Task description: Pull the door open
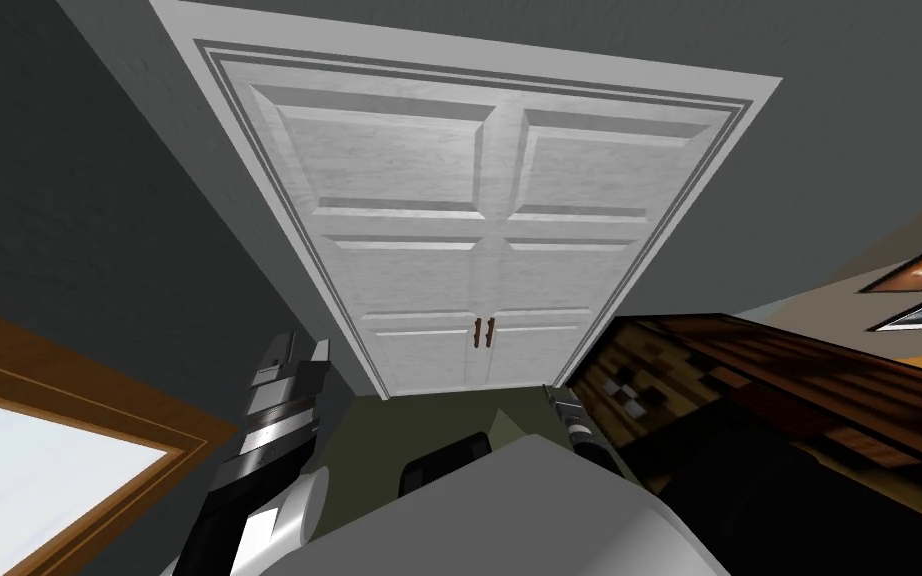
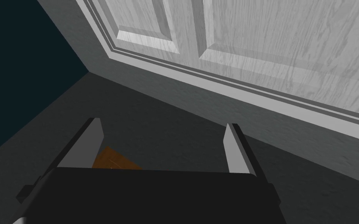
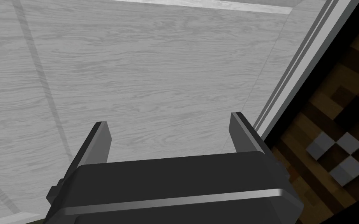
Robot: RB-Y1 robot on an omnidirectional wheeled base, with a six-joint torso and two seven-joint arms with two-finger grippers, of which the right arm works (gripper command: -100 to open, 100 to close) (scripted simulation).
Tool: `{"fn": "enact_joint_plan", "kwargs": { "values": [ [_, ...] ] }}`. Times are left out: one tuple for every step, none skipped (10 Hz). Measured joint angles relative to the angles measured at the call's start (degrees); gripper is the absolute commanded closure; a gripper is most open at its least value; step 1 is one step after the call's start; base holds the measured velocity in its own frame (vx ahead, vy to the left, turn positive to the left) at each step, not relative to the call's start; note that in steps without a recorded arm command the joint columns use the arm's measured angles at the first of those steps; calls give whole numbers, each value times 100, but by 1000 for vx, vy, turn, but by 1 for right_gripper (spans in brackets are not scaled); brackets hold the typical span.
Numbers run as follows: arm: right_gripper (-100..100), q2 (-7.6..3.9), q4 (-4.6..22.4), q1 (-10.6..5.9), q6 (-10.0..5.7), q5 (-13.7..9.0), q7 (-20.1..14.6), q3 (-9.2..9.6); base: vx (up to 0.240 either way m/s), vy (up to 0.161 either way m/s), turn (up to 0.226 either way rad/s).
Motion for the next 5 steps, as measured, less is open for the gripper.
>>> {"fn": "enact_joint_plan", "kwargs": {
  "values": [
    [-100, 51, -32, -112, 28, 19, 27, 23, 184, -41, 118],
    [-100, 104, -128, -153, 30, 41, 51, 50, 201, 0, 115],
    [-100, 139, -97, -271, 8, 79, 11, 99, 164, -19, 115],
    [-100, 170, -132, -345, -2, 106, -20, 134, 167, -46, 107],
    [-100, 217, -81, -485, -14, 139, -55, 180, 125, -31, 39]
  ]
}}
